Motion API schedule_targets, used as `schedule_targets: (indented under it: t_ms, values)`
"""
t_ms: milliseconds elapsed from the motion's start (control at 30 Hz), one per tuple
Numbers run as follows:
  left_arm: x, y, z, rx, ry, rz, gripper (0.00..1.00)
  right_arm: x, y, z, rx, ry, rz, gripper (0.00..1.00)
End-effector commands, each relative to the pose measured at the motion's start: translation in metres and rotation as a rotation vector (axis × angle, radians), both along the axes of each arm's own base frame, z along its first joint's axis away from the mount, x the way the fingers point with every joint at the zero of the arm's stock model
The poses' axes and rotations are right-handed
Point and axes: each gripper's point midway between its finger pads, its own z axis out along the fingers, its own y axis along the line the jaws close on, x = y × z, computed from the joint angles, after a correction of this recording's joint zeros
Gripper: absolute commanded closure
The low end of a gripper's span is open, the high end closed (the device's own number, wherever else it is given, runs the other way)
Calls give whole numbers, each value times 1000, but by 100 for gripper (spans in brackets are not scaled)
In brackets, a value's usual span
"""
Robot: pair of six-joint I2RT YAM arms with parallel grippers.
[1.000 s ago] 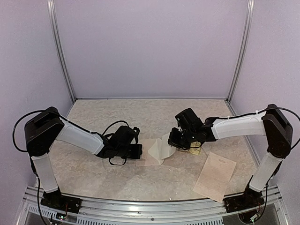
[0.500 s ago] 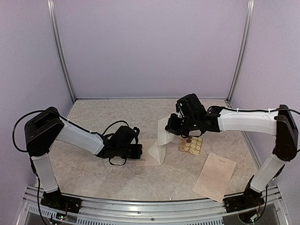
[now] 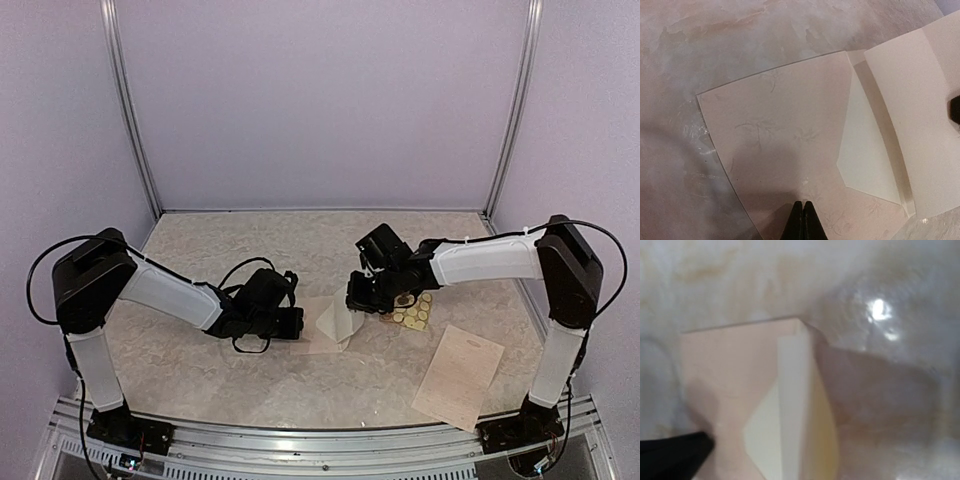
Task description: Place the letter into the envelope and seal it
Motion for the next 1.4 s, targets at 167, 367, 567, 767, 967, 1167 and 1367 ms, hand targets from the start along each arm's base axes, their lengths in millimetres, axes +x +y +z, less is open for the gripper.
schedule_targets:
  t_ms: [167, 367, 567, 767, 967, 1167, 1367]
  values:
    - [-19, 23, -30, 112, 86, 5, 100, 5, -10, -22, -58, 43, 28, 100]
    - [-19, 23, -30, 116, 87, 0, 100, 8, -13, -35, -101, 50, 35, 100]
    - [-19, 23, -31, 120, 88, -1, 100, 11, -12, -40, -114, 43, 47, 100]
    - [-18, 22, -31, 124, 87, 0, 100, 14, -8, -39, -112, 25, 75, 100]
    - [-18, 23, -31, 129, 88, 2, 100, 17, -7, -37, -145, 7, 105, 100]
    - [-17, 23, -30, 130, 85, 2, 100, 18, -10, -32, -177, -18, 136, 100]
    - [-18, 24, -31, 133, 86, 4, 100, 21, -15, -27, -215, -46, 154, 100]
